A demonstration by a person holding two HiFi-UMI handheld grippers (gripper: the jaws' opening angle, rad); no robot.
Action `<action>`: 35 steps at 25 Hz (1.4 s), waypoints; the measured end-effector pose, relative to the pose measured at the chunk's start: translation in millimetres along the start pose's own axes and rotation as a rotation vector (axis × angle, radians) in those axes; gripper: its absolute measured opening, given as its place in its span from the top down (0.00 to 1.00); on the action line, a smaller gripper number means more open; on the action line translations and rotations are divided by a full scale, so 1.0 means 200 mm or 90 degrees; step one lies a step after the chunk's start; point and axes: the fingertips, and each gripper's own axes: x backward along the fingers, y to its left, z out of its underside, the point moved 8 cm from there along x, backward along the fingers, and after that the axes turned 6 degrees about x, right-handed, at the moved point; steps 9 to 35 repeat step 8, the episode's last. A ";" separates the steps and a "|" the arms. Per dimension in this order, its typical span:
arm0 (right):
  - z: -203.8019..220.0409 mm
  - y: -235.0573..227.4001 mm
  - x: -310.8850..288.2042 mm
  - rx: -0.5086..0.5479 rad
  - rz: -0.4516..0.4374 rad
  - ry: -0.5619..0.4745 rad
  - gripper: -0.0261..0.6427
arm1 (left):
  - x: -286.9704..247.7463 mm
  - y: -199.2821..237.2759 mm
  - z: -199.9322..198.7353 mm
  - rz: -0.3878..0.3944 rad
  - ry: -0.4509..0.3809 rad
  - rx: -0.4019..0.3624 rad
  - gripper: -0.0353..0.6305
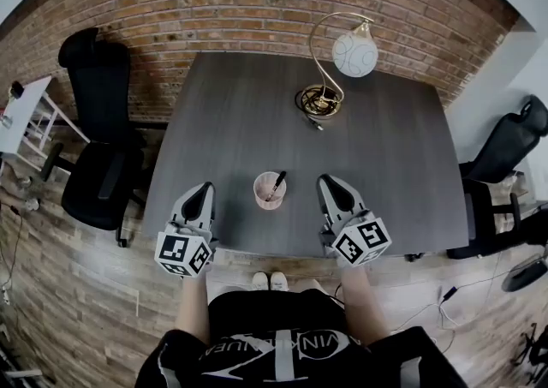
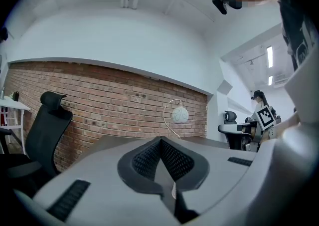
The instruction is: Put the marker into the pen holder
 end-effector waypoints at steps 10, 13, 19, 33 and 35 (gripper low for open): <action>-0.02 0.01 0.00 0.000 0.005 -0.001 0.90 | -0.02 0.02 -0.02 0.002 -0.005 0.001 0.93; -0.02 0.01 0.00 0.000 0.005 -0.001 0.90 | -0.02 0.02 -0.02 0.002 -0.005 0.001 0.93; -0.02 0.01 0.00 0.000 0.005 -0.001 0.90 | -0.02 0.02 -0.02 0.002 -0.005 0.001 0.93; -0.02 0.01 0.00 0.000 0.005 -0.001 0.90 | -0.02 0.02 -0.02 0.002 -0.005 0.001 0.93; -0.02 0.01 0.00 0.000 0.005 -0.001 0.90 | -0.02 0.02 -0.02 0.002 -0.005 0.001 0.93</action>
